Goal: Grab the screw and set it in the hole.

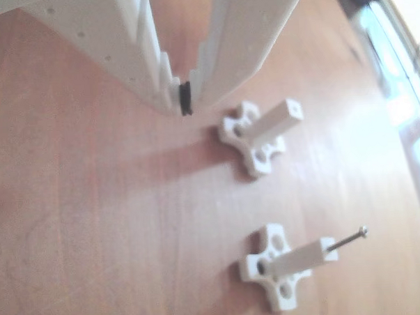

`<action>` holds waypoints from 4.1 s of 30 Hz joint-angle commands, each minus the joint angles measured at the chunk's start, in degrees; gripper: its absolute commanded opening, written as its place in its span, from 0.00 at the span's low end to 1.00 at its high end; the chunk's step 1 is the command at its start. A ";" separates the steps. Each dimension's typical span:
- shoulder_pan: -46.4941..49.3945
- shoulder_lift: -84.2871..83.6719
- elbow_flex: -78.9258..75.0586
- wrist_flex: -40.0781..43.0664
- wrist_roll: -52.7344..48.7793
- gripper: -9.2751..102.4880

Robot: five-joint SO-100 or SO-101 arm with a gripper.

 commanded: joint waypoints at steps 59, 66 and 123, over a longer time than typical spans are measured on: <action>0.79 -24.52 -22.85 -1.32 0.09 0.04; 1.93 -33.40 -30.59 -2.37 0.44 0.04; 7.47 -93.34 -76.73 3.60 2.11 0.18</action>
